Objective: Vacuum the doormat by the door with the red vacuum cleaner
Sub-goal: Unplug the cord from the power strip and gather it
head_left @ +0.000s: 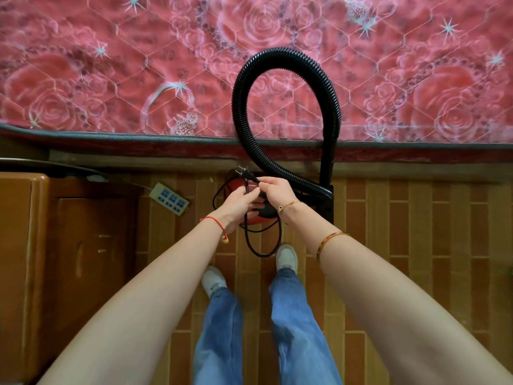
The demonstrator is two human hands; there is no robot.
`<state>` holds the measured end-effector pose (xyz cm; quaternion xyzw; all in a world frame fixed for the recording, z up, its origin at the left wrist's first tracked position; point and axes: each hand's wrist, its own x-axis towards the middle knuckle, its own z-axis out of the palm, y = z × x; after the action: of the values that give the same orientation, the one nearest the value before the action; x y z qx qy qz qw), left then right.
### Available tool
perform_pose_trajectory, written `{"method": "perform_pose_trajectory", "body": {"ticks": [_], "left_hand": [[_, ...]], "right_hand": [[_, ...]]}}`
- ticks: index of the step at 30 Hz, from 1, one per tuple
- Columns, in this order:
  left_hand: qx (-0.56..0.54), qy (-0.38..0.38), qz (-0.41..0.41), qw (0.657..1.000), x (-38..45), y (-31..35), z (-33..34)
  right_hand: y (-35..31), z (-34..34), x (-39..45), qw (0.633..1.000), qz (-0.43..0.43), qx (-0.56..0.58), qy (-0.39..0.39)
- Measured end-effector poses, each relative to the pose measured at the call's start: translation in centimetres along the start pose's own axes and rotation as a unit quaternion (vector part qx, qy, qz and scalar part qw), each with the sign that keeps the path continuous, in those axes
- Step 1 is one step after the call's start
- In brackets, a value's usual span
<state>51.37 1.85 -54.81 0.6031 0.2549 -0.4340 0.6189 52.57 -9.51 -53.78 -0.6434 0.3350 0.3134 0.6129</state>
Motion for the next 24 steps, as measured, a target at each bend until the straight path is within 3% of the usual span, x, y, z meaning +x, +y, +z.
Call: {"method": "perform_pose_trajectory", "body": {"ticks": [8, 11, 14, 19, 24], "left_hand": [[-0.023, 0.006, 0.014, 1.0, 1.4, 0.9, 2.1], [-0.011, 0.057, 0.045, 0.997, 1.9, 1.1, 2.6], [0.053, 0.132, 0.069, 0.987, 2.6, 1.0, 2.7], [0.249, 0.24, 0.086, 0.934, 3.5, 0.0, 3.0], [0.429, 0.25, 0.107, 0.861, 4.0, -1.0, 4.0]], "right_hand": [[-0.2, -3.0, 0.7, 0.998, -0.003, 0.042, -0.046], [0.0, -4.7, 0.9, 0.991, -0.082, -0.103, -0.009], [0.3, -6.9, 0.6, 0.95, -0.19, -0.232, 0.089], [1.4, -10.9, 1.0, 0.894, -0.249, -0.327, 0.177], [3.5, -13.5, 2.2, 0.856, -0.217, -0.411, 0.228]]}}
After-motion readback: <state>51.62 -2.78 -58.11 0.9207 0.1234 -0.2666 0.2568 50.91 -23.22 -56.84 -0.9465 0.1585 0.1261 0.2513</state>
